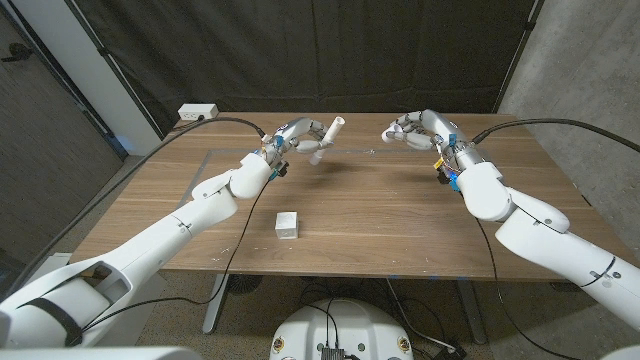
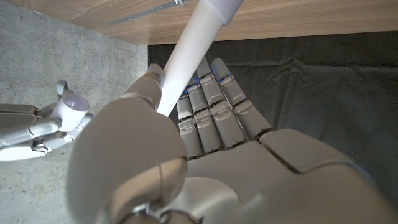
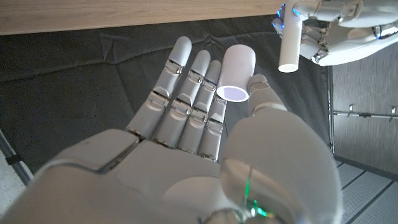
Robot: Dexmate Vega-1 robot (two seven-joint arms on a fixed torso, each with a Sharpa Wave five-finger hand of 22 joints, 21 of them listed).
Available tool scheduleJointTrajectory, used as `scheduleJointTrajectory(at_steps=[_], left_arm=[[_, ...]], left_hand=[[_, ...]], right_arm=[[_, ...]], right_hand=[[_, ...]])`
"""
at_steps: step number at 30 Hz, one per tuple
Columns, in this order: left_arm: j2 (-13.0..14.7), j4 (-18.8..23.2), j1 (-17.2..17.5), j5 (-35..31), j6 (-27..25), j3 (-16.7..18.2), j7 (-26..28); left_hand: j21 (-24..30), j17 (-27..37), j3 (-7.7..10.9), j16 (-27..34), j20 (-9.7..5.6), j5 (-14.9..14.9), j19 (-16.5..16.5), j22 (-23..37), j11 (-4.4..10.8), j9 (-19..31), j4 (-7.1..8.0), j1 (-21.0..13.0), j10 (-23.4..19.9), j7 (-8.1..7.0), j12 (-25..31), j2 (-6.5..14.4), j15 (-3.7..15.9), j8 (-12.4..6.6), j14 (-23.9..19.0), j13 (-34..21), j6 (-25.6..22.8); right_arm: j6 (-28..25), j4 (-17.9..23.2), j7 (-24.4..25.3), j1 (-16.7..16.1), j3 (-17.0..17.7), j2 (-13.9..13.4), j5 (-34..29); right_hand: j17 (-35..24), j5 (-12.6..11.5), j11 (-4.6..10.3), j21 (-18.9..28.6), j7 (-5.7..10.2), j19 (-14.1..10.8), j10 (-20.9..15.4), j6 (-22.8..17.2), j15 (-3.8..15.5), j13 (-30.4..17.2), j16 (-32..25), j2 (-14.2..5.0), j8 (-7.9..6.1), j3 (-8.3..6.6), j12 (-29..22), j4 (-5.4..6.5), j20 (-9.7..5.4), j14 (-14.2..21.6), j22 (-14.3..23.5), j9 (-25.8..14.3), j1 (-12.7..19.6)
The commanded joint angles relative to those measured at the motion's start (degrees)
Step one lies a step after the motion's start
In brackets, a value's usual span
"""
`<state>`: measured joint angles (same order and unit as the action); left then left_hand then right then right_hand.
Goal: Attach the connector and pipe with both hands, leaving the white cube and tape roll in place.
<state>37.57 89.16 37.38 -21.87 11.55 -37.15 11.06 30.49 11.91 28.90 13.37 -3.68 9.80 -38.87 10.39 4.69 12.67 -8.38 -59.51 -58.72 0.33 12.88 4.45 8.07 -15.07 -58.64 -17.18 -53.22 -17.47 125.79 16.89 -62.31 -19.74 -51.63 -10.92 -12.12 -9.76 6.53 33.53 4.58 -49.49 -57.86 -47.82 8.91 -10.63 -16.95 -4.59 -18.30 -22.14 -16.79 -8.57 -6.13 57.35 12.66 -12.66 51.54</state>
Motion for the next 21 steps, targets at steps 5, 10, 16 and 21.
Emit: scheduleJointTrajectory(at_steps=[5,10,16,21], left_arm=[[-0.1,3.6,-3.1,-5.9,-2.3,-3.0,-3.0],[-0.3,4.0,-3.6,-6.5,-3.2,-3.5,-4.7],[-0.5,4.6,-4.0,-7.3,-4.1,-4.1,-6.0],[-0.6,4.6,-4.4,-7.6,-4.5,-4.4,-6.9]], left_hand=[[0.5,0.4,3.72,0.4,-0.97,0.2,-0.5,0.2,1.57,0.4,1.96,-2.8,-2.0,2.33,0.6,3.1,1.62,-0.32,-2.0,-0.6,-2.1],[0.6,0.4,3.73,0.5,-1.01,0.2,-0.7,0.2,1.43,0.4,1.96,-2.8,-2.1,2.24,0.7,3.0,1.78,-0.30,-2.2,-0.8,-2.1],[0.7,0.5,3.74,0.6,-1.05,0.2,-0.8,0.1,1.43,0.5,1.99,-2.8,-2.2,2.27,0.8,3.0,1.84,-0.27,-2.3,-1.0,-2.0],[0.7,0.5,3.76,0.5,-1.07,0.2,-0.8,0.1,1.46,0.5,1.99,-2.8,-2.2,2.20,0.8,2.9,1.80,-0.28,-2.1,-1.2,-2.1]], right_arm=[[4.8,-2.8,0.4,2.1,-0.5,3.3,2.2],[4.7,-2.6,1.6,2.0,-0.9,3.8,0.9],[4.5,-2.3,2.1,1.6,-0.9,4.3,0.4],[4.7,-2.3,2.7,1.4,-1.2,5.0,0.2]], right_hand=[[-0.1,-0.3,-0.21,0.4,2.13,0.1,-0.6,-5.2,4.04,-0.1,0.3,-5.04,0.19,-1.62,0.1,1.84,-6.17,0.5,0.2,-0.1,4.1],[-0.1,-0.3,-0.72,0.7,2.14,0.1,-0.5,-5.3,4.06,-0.1,0.4,-5.04,0.36,-1.61,0.4,1.84,-6.17,0.6,0.2,-0.1,4.2],[-0.1,-0.3,-0.28,0.8,2.13,0.4,-0.2,-4.7,3.92,-0.1,0.7,-5.15,0.69,-1.48,0.7,2.11,-6.12,0.6,0.2,-0.4,4.0],[-0.1,-0.4,-0.33,0.9,2.06,0.7,-0.3,-4.7,4.06,-0.2,0.8,-5.38,0.70,-1.49,0.9,2.30,-6.15,0.5,0.2,-0.8,3.9]])
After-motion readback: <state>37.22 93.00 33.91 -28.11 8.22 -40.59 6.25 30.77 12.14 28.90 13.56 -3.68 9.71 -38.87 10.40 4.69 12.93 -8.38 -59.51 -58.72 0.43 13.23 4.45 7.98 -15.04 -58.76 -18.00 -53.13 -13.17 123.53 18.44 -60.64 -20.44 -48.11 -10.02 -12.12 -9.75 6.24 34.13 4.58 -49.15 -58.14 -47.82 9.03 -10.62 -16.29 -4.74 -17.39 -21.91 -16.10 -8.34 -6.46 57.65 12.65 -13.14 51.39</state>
